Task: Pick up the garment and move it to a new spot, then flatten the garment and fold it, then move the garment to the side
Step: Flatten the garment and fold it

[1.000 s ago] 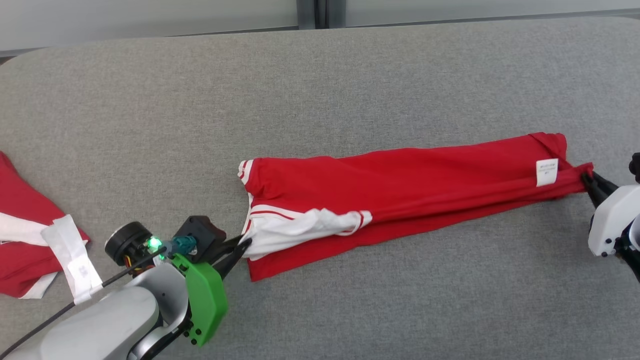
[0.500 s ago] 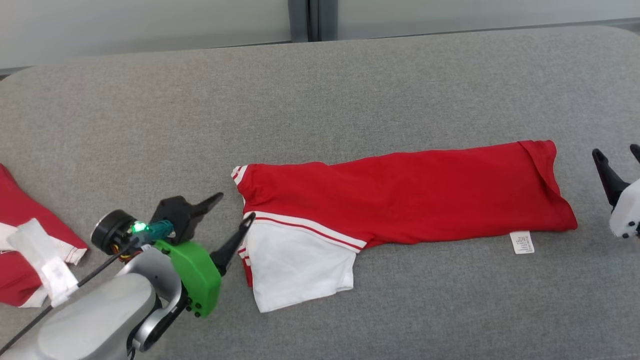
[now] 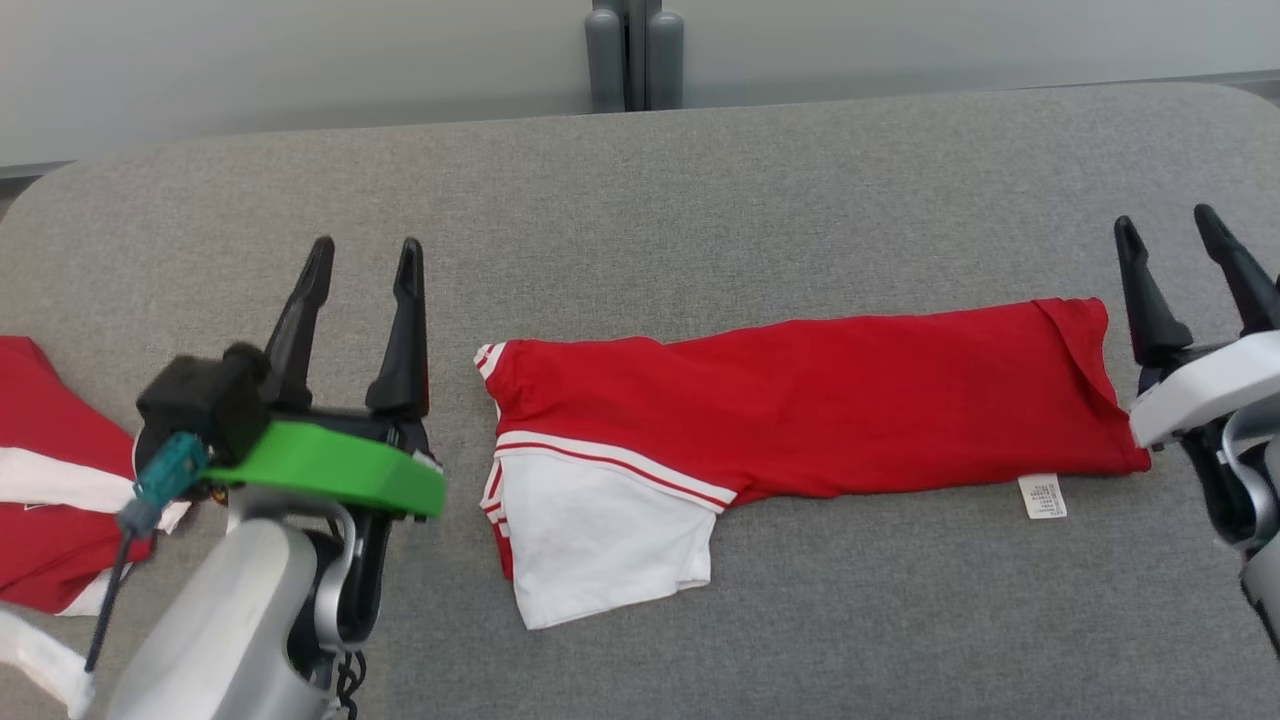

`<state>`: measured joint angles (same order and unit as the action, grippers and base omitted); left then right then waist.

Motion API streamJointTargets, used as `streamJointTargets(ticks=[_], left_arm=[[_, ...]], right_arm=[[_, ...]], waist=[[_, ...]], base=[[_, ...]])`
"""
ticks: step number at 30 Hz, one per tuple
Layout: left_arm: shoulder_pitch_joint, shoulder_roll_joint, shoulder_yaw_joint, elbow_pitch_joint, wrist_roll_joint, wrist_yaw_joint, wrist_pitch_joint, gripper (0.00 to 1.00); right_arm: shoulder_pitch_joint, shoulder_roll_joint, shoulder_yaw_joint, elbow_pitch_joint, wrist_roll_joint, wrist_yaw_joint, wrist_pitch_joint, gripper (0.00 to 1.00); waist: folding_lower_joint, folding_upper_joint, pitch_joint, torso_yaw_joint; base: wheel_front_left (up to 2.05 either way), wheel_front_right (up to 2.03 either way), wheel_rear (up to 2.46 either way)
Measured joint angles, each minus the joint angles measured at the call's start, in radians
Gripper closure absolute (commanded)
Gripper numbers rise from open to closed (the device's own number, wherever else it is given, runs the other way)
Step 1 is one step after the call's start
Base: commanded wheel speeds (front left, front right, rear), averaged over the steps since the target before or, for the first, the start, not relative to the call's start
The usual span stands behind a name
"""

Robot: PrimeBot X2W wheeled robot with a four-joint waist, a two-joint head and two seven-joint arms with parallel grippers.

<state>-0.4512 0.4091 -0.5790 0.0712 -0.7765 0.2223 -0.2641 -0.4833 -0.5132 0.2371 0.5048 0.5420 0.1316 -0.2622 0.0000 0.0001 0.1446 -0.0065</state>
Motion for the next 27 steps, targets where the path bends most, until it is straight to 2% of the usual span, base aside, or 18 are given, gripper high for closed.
streamJointTargets(ticks=[5,8,12,16,20,27], left_arm=[[0.164,-0.148,0.217,-0.004,0.215,-0.113,0.0,0.0],[0.234,-0.232,0.308,-0.003,0.319,-0.173,0.0,0.0],[0.311,-0.316,0.389,0.016,0.422,-0.247,0.0,0.0],[0.344,-0.346,0.424,0.038,0.47,-0.295,0.0,0.0],[0.342,-0.356,0.43,0.053,0.497,-0.321,0.0,0.0],[0.285,-0.358,0.42,0.06,0.5,-0.337,0.0,0.0]], right_arm=[[0.153,0.135,-0.152,-0.168,-0.128,0.0,-0.001,0.0],[0.219,0.219,-0.207,-0.224,-0.147,0.0,-0.001,0.0],[0.274,0.295,-0.258,-0.266,-0.191,0.0,-0.001,0.0],[0.305,0.322,-0.272,-0.267,-0.23,0.0,-0.001,0.0],[0.308,0.323,-0.3,-0.239,-0.262,0.0,0.0,0.0],[0.236,0.321,-0.374,-0.016,-0.352,0.0,-0.001,0.0]], waist=[[0.0,0.0,-0.006,0.003],[0.0,0.0,-0.009,0.004],[0.0,0.0,-0.011,0.002],[0.0,0.0,-0.009,0.004],[0.0,0.0,0.007,0.011],[0.0,0.0,0.063,0.034]], base=[[0.0,0.0,0.0],[0.0,0.0,0.0],[0.0,0.0,0.0],[0.0,0.0,0.0],[0.0,0.0,0.0],[0.0,0.0,0.0]])
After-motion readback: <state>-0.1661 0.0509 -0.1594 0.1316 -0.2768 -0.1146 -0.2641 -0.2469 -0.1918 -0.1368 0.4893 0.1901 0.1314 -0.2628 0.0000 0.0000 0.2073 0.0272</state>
